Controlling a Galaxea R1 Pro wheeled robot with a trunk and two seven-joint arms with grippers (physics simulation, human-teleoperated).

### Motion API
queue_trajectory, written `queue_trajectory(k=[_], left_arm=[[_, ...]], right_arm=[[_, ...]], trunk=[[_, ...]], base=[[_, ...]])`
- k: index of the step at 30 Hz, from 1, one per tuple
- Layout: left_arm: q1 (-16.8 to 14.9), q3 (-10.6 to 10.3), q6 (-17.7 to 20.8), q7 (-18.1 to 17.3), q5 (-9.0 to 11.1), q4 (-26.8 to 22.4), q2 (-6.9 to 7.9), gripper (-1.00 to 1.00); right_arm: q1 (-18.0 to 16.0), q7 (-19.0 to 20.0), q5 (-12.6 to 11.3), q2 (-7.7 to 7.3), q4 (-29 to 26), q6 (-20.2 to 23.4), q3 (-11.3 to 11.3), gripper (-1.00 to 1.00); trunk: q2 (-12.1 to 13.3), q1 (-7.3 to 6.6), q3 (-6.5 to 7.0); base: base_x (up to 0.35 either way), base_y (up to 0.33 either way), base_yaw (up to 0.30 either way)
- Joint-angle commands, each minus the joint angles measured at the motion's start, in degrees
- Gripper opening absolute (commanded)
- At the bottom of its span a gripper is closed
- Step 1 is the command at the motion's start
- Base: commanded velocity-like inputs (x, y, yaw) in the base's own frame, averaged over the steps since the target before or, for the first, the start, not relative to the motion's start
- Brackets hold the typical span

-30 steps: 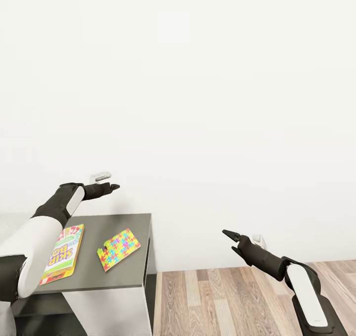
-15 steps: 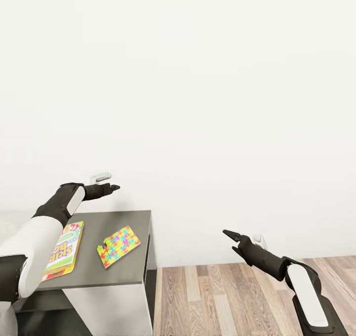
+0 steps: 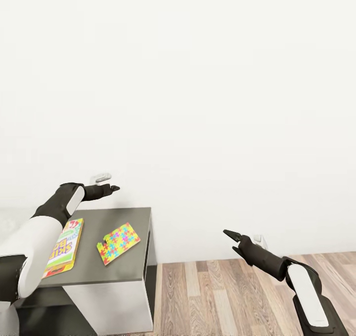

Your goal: Put all the toys in the child's room - the three board games (two on the bed and one on the table), the two jigsaw puzzles on the table, and the tennis ball on the table - inside the toy box on the table in the child's room.

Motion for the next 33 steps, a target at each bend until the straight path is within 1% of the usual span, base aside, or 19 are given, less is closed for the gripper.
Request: queue_trajectory(k=[1,33], left_arm=[[0.0,0.1,0.4,-0.1,0.1,0.0,0.00,1.00],[0.0,0.1,0.3,-0.1,0.1,0.0,-0.04,1.00]], right_arm=[[-0.1,0.5,0.5,0.01,0.0,0.3,-0.1,1.00],[-0.1,0.6,0.5,0.01,0.0,0.3,-0.2,1.00]], trunk=[[-0.1,0.01,-0.19],[-0.1,0.01,-3.20]], base=[[0.000,0.000,0.000],[0.000,0.000,0.000]])
